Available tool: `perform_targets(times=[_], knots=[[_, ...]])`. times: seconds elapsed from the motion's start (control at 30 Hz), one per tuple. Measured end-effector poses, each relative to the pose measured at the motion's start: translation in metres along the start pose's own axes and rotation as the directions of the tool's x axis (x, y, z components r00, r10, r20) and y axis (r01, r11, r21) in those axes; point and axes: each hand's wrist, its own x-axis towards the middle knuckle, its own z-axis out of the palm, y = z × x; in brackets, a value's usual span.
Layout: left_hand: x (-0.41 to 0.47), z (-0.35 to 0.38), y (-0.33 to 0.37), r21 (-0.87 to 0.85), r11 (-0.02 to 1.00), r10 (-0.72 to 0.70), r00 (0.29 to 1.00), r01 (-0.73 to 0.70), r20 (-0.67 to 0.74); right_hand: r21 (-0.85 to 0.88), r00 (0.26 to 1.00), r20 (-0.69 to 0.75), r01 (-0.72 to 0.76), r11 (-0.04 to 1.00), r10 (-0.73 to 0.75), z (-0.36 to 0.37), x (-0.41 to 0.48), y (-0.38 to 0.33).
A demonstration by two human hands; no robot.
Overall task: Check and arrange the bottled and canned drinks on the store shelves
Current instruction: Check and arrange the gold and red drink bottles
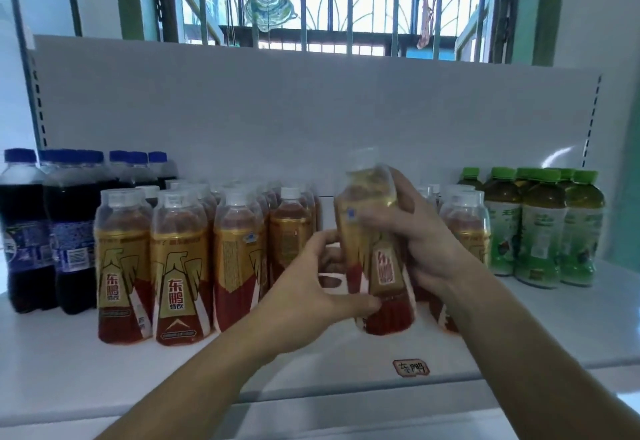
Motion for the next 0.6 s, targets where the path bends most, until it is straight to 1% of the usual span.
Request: perform_targets(times=[0.03,0.07,0.17,0.27,0.33,0.4,0.5,0.53,0.57,0.6], knots=[[0.002,-0.001,-0.002,0.071,0.997,0.037,0.999,-0.035,-0.024,-0.103,0.998,0.021,0.066,0.992,-0.064,-0.001,-0.002,0.0],[0.004,0.0,-0.004,0.118,0.991,0.074,0.996,-0.068,-0.044,-0.164,0.993,0.04,0.114,0.98,-0.109,0.001,-0.004,-0.001],[0.008,0.0,-0.013,0.202,0.968,0.177,0.977,-0.15,-0.122,-0.256,0.976,0.117,0.209,0.944,-0.185,0.004,-0.009,-0.003],[0.011,-0.002,-0.019,0.22,0.953,0.247,0.952,-0.206,-0.18,-0.31,0.969,0.152,0.233,0.922,-0.194,0.009,-0.01,-0.004],[0.012,-0.003,-0.022,0.246,0.942,0.277,0.942,-0.228,-0.189,-0.323,0.971,0.154,0.226,0.919,-0.185,0.012,-0.011,-0.004],[0.01,-0.005,-0.02,0.269,0.935,0.281,0.945,-0.23,-0.17,-0.324,0.976,0.119,0.211,0.922,-0.182,0.013,-0.01,-0.003],[0.006,-0.014,-0.017,0.3,0.93,0.257,0.959,-0.212,-0.12,-0.318,0.982,0.013,0.184,0.93,-0.19,0.016,-0.003,0.005],[0.004,-0.02,-0.015,0.33,0.921,0.266,0.953,-0.207,-0.146,-0.309,0.984,-0.026,0.161,0.937,-0.178,0.018,-0.001,0.01],[0.002,-0.027,-0.014,0.377,0.9,0.307,0.933,-0.22,-0.188,-0.285,0.986,-0.062,0.134,0.949,-0.157,0.021,0.002,0.016],[0.002,-0.034,-0.012,0.445,0.859,0.382,0.895,-0.253,-0.229,-0.256,0.988,-0.087,0.104,0.961,-0.13,0.022,0.005,0.022]])
